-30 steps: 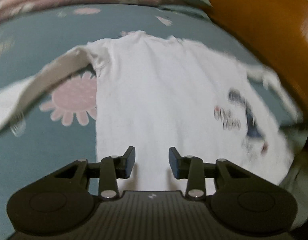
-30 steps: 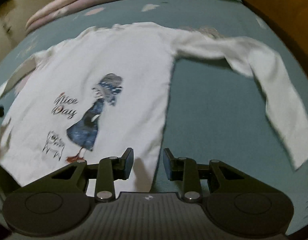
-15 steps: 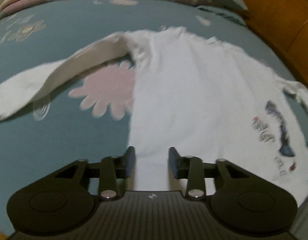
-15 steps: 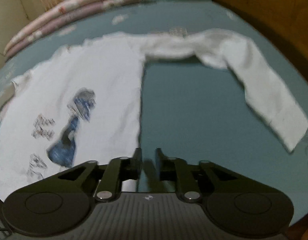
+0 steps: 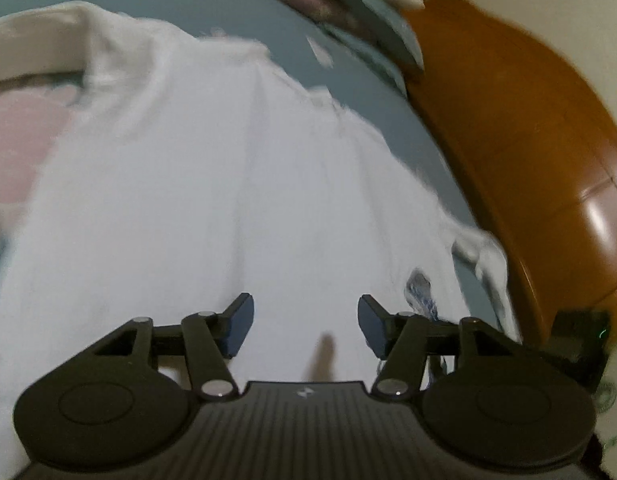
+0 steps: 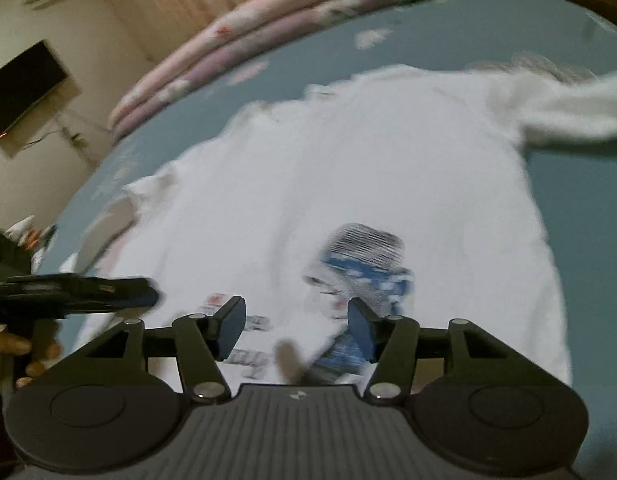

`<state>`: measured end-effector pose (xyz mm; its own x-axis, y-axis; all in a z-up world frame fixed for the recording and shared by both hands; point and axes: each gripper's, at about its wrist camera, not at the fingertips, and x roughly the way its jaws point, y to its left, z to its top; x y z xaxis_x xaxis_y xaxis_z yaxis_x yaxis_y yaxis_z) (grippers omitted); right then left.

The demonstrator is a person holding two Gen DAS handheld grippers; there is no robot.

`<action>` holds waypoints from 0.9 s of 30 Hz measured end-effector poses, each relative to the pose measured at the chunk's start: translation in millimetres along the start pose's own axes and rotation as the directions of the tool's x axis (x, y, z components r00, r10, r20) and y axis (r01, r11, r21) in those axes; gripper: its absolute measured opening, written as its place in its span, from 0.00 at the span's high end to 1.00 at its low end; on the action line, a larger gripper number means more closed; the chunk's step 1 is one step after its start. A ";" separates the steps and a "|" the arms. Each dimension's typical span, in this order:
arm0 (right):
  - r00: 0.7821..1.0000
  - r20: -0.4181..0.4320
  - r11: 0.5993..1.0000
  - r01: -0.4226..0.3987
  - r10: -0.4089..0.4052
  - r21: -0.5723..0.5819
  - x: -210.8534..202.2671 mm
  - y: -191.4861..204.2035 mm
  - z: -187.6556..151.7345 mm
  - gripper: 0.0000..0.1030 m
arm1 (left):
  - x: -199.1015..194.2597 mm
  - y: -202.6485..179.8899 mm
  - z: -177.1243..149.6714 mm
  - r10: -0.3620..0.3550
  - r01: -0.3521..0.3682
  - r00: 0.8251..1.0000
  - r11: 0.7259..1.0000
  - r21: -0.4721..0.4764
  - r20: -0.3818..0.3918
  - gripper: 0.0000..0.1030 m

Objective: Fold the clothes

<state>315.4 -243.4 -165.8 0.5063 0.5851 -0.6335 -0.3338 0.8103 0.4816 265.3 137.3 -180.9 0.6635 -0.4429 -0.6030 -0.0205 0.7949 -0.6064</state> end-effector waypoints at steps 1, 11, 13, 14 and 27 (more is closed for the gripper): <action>1.000 0.028 1.000 0.007 -0.008 0.019 -9.2 -10.4 -3.2 0.41 | -9.0 8.0 0.5 0.028 -0.028 0.999 1.000 -0.002 0.031 0.43; 0.992 0.118 0.995 0.039 -0.050 0.091 -37.2 -36.0 5.4 0.32 | -25.1 4.2 25.2 0.116 -0.120 0.990 0.992 0.046 0.075 0.34; 0.993 0.111 0.998 0.017 -0.025 0.067 -25.9 -24.3 16.9 0.32 | -11.0 -4.1 39.6 0.055 -0.060 0.996 0.996 0.070 0.067 0.32; 0.994 0.108 0.998 0.006 -0.012 0.055 -20.2 -18.4 22.7 0.30 | -2.4 -7.9 45.4 0.034 -0.039 0.998 0.996 0.079 0.058 0.32; 0.996 0.077 0.997 -0.058 0.054 0.056 9.3 -20.9 35.0 0.27 | 21.8 19.7 61.1 0.014 -0.014 1.000 0.999 0.042 -0.005 0.24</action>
